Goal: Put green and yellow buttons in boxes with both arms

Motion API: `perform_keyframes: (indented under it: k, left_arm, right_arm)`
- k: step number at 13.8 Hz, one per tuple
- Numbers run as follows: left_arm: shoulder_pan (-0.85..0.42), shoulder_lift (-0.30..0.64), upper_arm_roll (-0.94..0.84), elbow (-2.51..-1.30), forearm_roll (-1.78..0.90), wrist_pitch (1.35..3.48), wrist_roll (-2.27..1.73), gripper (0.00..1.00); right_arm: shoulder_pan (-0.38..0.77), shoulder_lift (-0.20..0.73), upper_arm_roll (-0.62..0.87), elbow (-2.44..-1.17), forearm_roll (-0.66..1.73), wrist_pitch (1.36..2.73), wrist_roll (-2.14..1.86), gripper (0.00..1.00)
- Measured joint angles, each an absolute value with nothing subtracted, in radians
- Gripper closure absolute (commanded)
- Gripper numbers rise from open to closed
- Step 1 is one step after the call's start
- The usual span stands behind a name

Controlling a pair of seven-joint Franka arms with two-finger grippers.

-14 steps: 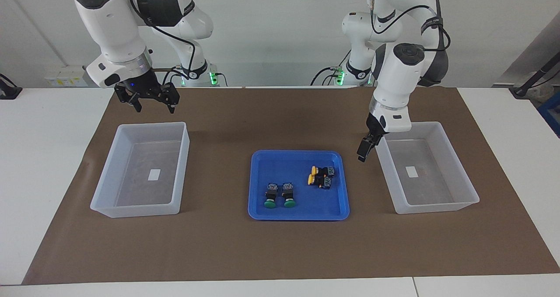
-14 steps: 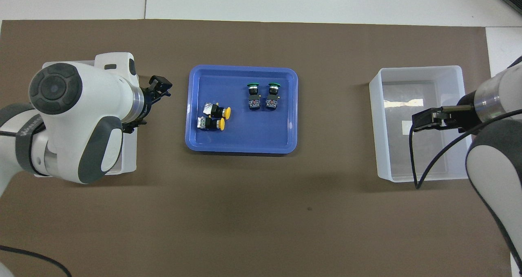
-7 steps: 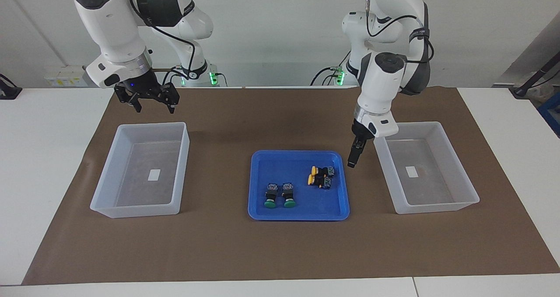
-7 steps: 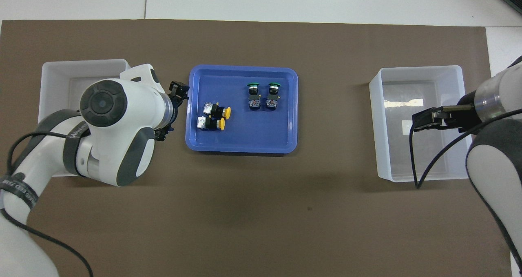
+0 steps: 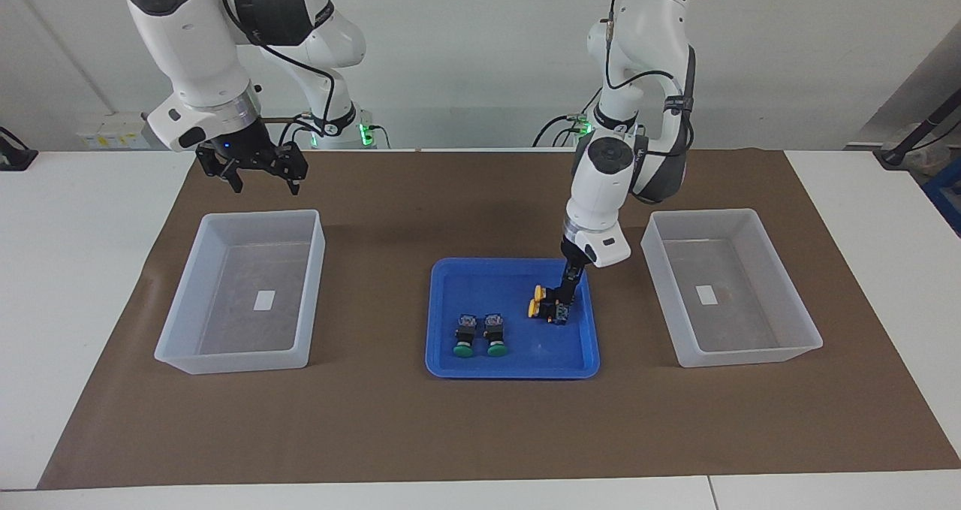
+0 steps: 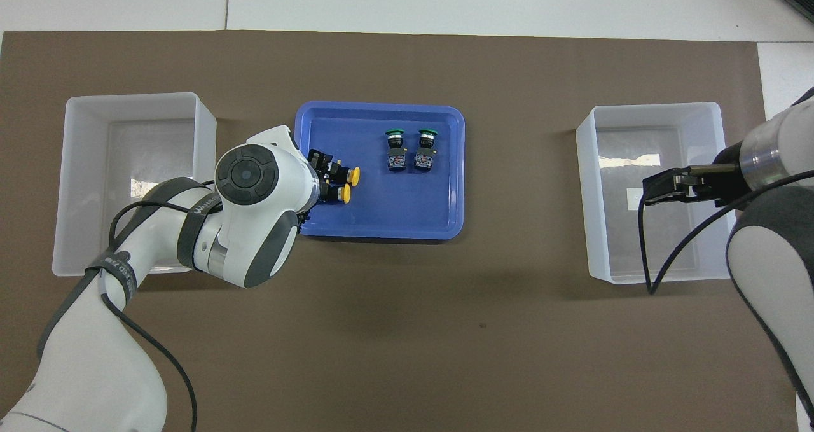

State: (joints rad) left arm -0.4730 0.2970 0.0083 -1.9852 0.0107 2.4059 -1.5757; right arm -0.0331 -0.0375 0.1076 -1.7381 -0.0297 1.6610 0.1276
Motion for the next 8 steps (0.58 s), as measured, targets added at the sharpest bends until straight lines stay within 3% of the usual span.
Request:
perform_keyframes:
  k: [8]
  left_arm:
    - [-0.531,0.315,0.009,-1.986,0.011,2.406,-1.635,0.0]
  right_arm:
    - [-0.033,-0.038,0.108,-1.738,-0.03,1.661,0.128,0.0]
